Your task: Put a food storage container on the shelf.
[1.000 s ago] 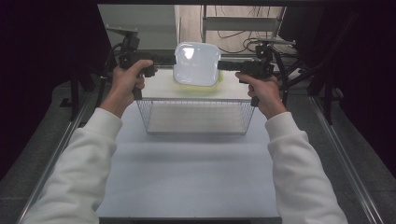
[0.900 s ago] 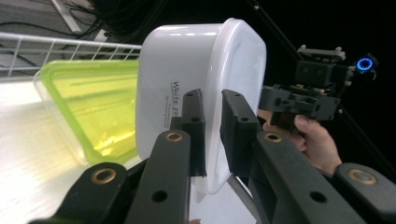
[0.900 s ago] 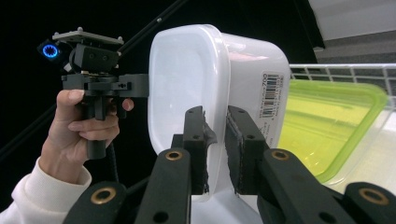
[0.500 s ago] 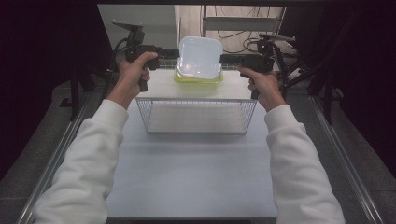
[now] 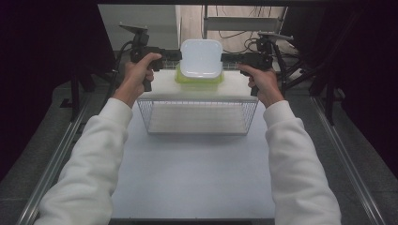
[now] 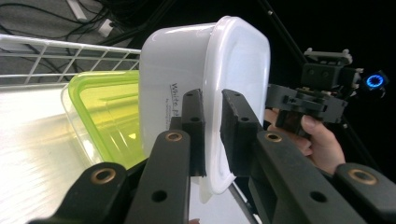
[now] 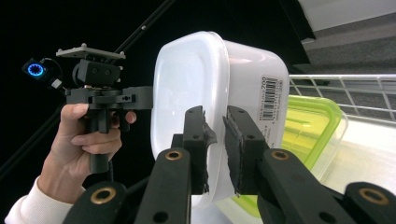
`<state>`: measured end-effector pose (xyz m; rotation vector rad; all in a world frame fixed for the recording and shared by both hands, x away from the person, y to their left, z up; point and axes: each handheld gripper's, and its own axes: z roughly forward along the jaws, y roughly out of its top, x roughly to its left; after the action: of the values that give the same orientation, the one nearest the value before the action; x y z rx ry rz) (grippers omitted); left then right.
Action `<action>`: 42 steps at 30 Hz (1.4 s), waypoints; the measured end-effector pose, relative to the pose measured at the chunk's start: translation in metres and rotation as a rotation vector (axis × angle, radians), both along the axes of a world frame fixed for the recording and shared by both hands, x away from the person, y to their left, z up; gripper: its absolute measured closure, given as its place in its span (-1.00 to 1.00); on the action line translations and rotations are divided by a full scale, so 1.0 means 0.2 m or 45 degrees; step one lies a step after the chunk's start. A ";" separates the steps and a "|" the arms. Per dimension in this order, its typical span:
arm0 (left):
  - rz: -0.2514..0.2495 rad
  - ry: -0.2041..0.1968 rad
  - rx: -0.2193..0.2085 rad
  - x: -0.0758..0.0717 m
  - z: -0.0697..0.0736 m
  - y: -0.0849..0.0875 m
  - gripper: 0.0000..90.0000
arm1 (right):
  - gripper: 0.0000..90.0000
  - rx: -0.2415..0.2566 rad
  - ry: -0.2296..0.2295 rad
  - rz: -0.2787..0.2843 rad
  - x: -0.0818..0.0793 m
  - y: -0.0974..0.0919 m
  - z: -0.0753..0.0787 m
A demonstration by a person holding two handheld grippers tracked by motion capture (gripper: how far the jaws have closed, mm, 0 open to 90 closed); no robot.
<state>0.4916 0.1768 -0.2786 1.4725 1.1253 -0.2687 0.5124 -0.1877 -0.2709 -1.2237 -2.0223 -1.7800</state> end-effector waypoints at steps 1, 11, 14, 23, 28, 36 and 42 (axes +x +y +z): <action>0.000 0.005 -0.011 0.00 0.00 0.00 0.78 | 0.72 0.008 0.012 -0.005 0.01 0.00 -0.01; -0.003 0.090 -0.069 0.08 -0.02 0.02 0.78 | 0.68 0.014 0.084 -0.017 0.08 0.00 0.00; 0.002 0.120 -0.092 0.10 -0.03 0.02 0.77 | 0.68 0.016 0.122 -0.030 0.11 0.01 0.00; 0.022 0.176 -0.149 0.17 -0.06 0.03 0.75 | 0.66 0.031 0.205 -0.060 0.17 0.01 -0.01; 0.046 0.200 -0.169 0.21 -0.09 0.03 0.73 | 0.67 0.023 0.237 -0.079 0.20 0.02 -0.02; 0.054 0.196 -0.176 0.21 -0.09 0.04 0.73 | 0.68 0.085 0.263 -0.070 0.22 0.01 -0.05; 0.044 0.187 -0.153 0.19 -0.08 0.03 0.72 | 0.67 0.084 0.265 -0.078 0.22 0.01 -0.04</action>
<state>0.5287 0.1835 -0.2947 1.3430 1.2299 -0.4189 0.5556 -0.1848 -0.2797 -1.4002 -1.8161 -1.6540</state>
